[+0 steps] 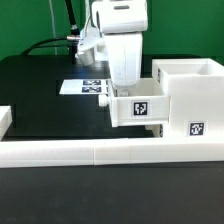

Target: Assemble drawer

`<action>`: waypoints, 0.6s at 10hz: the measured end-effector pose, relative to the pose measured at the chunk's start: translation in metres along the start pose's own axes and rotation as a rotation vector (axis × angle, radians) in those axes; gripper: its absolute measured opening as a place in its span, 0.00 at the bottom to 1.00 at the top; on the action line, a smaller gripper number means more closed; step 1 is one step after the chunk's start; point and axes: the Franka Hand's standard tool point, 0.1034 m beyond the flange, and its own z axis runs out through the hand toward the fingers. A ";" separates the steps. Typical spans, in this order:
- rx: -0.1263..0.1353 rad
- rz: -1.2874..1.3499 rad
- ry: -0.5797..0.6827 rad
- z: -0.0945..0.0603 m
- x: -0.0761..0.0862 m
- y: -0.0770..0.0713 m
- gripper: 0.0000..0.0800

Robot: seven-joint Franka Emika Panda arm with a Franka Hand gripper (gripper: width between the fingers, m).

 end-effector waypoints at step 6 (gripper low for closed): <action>-0.002 -0.005 0.005 0.000 0.010 0.003 0.05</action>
Offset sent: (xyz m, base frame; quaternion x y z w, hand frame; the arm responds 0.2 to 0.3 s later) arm 0.0178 0.0165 -0.0045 0.0070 -0.0133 -0.0179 0.9997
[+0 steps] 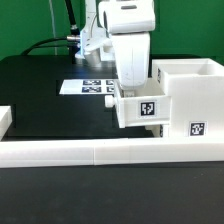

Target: Assemble drawer

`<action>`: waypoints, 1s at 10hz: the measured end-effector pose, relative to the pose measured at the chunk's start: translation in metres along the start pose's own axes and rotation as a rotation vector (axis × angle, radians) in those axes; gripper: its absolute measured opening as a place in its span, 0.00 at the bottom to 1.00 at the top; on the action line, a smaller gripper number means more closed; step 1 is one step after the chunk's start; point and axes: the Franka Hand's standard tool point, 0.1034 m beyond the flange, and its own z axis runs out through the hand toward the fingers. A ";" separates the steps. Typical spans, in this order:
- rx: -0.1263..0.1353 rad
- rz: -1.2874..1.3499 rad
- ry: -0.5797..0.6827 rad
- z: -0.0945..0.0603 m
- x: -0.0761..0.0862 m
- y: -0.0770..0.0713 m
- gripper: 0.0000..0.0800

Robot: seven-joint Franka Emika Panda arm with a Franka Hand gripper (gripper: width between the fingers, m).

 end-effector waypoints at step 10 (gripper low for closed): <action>-0.024 0.006 0.000 -0.016 0.009 0.010 0.78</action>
Offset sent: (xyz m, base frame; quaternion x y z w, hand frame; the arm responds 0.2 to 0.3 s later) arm 0.0000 0.0000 0.0000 0.0000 0.0000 0.0000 1.0000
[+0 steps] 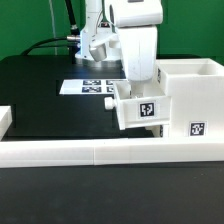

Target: Assemble drawer

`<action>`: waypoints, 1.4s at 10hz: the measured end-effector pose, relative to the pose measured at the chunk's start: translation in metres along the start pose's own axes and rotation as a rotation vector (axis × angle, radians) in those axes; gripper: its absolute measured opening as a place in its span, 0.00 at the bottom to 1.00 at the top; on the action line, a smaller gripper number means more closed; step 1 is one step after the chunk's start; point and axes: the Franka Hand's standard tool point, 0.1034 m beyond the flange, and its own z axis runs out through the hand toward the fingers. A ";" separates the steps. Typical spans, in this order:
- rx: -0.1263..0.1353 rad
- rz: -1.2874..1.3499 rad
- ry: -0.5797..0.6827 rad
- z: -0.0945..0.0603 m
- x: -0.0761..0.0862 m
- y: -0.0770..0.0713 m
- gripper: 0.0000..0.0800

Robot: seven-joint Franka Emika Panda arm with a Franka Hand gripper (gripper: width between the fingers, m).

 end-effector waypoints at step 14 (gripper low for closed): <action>0.024 0.034 0.208 0.015 -0.074 0.030 0.81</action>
Offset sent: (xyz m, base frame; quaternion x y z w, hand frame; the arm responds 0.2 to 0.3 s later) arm 0.0176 -0.0382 0.0346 0.0144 0.0130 -0.0243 0.9995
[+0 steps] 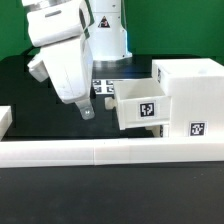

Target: Assemble drawer

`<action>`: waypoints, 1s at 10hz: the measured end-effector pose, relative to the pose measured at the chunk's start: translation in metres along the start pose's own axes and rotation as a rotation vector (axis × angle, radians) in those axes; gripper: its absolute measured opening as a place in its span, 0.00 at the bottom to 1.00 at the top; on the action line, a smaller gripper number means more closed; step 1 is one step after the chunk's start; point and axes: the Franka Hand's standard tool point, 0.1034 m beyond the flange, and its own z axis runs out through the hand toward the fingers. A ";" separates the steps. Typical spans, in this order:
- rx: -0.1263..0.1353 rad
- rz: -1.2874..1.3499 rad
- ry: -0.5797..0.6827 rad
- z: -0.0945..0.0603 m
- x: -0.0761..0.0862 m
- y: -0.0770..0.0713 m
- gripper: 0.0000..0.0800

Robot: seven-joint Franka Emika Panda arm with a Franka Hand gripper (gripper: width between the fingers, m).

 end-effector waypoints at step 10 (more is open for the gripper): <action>0.001 0.015 0.016 0.010 0.033 0.002 0.81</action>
Offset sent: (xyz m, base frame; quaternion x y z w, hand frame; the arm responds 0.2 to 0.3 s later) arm 0.0000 0.0000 0.0000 0.0000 0.0000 0.0000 1.0000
